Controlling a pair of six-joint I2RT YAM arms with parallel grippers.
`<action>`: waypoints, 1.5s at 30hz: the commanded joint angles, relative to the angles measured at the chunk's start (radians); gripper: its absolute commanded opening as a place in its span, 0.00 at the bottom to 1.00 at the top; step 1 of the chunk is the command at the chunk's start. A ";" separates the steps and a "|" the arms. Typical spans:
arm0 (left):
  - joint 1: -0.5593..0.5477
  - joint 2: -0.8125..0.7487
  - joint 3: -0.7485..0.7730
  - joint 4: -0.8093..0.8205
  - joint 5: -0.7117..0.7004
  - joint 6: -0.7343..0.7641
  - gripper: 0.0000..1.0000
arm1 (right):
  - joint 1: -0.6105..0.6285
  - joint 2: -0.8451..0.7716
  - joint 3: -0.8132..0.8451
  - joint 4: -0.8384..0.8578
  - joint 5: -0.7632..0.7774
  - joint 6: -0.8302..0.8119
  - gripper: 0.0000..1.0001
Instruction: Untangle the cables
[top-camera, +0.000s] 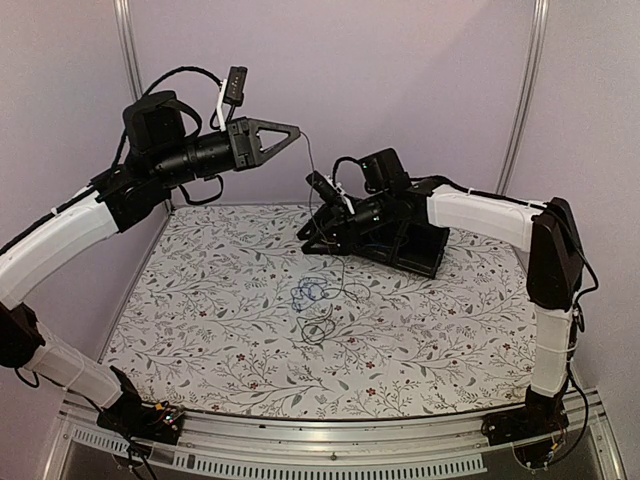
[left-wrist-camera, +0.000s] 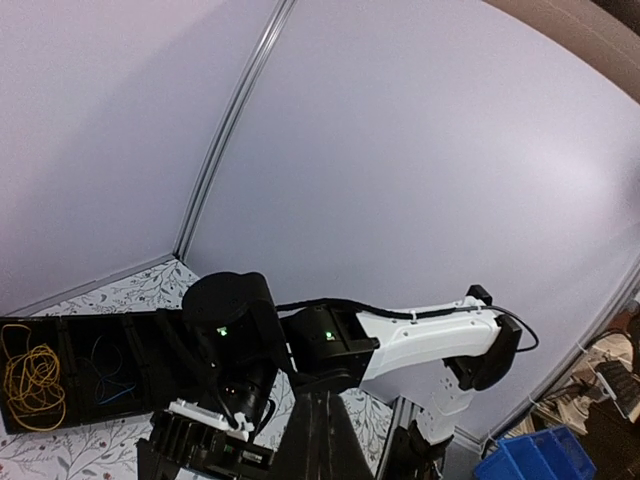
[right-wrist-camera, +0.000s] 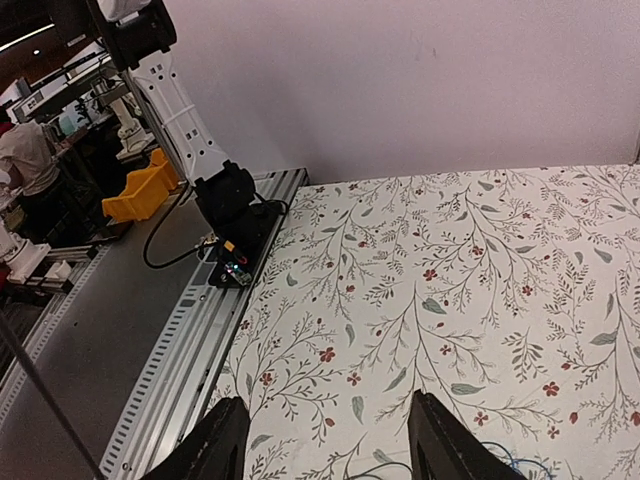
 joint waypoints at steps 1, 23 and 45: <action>-0.016 -0.012 0.002 0.039 0.000 -0.011 0.00 | -0.001 -0.067 -0.044 -0.041 -0.061 -0.035 0.58; -0.024 -0.015 0.025 0.034 -0.005 -0.002 0.00 | -0.076 -0.077 -0.178 -0.087 0.128 -0.324 0.72; -0.027 -0.028 0.044 0.033 -0.012 -0.012 0.00 | 0.006 0.013 -0.234 0.033 0.083 -0.289 0.71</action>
